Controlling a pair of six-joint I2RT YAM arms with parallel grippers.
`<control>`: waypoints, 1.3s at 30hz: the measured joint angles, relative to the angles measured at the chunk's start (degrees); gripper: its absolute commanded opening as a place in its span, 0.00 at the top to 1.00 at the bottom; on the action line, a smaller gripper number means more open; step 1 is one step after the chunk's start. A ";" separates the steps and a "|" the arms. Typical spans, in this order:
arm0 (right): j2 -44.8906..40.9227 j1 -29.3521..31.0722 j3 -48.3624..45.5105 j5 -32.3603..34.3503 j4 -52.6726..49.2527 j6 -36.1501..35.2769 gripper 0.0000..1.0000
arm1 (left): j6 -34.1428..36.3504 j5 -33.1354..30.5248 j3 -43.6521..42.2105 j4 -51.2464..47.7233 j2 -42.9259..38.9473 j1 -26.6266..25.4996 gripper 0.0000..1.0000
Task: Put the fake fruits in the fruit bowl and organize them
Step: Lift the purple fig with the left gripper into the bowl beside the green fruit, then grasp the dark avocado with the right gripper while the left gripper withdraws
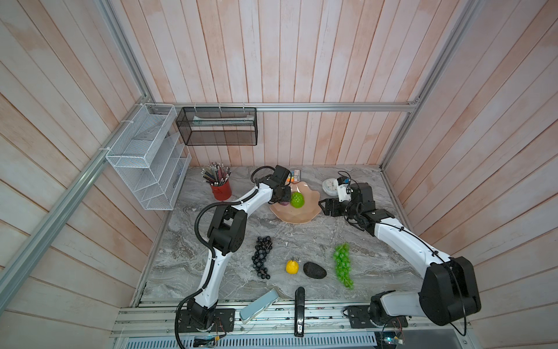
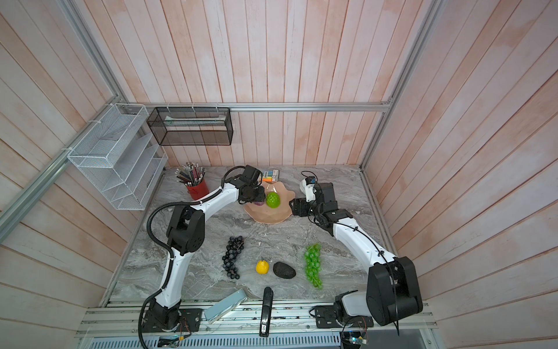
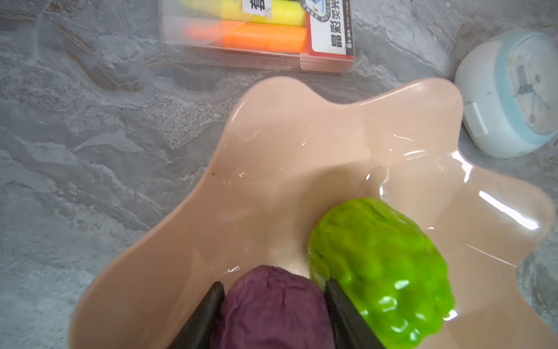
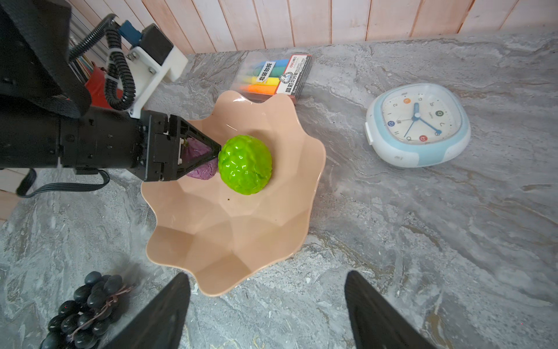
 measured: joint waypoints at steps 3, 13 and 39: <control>-0.02 0.00 0.00 0.02 0.00 -0.02 0.19 | -0.22 0.63 -0.92 1.14 0.00 -0.04 0.55; -2.73 0.00 -0.28 0.44 -0.59 0.02 0.18 | -1.46 2.29 -4.70 5.16 -0.04 -0.31 0.36; -10.25 10.62 -5.90 4.44 -4.90 1.27 0.18 | -1.99 2.93 -29.40 9.55 -29.83 -0.66 0.24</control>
